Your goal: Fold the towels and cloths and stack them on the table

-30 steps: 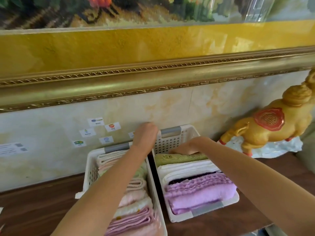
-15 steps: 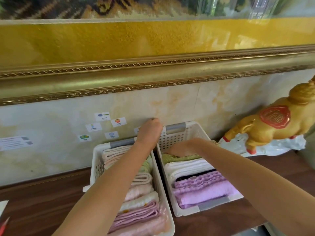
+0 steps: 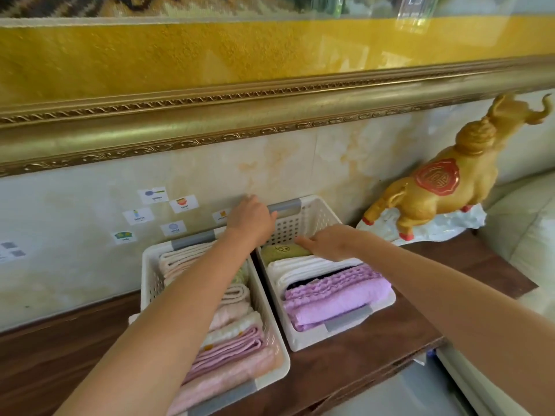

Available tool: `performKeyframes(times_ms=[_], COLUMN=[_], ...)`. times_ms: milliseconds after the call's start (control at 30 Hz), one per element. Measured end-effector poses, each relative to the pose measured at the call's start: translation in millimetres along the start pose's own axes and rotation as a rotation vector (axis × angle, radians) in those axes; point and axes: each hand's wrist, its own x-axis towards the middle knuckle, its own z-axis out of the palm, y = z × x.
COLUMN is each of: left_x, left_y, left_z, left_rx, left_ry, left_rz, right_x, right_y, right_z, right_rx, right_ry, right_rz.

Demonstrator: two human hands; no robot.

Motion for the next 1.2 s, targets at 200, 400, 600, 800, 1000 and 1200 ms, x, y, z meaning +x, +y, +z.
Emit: performKeyframes(times_ms=[200,400,600,800,1000,1200], left_x=[-14,-82,-107,-121,-154,-219], left_y=[1,37,45,60,68,74], left_z=[-12,-25,-10,-6,-14,17], left_rx=[-0.305,-0.143,-0.005,-0.036,-0.212,-0.132], left_ry=[-0.314,-0.460,-0.230,-0.251,-0.223,-0.162], left_rz=[0.097,0.370,0.279,0.157,0.016,-0.085], right_x=[-45,-63,-51,-46,-65,-94], right_y=[21,46,53,66,77,72], right_z=[-23,5,27,49,48,108], right_rx=[0.386,-0.069,-0.196,-0.262,-0.007,-0.249], right_ry=[-0.018,0.005,0.239,0.338,0.340,0.523], right_rz=[-0.168,-0.178,-0.299,-0.367,-0.481,-0.475])
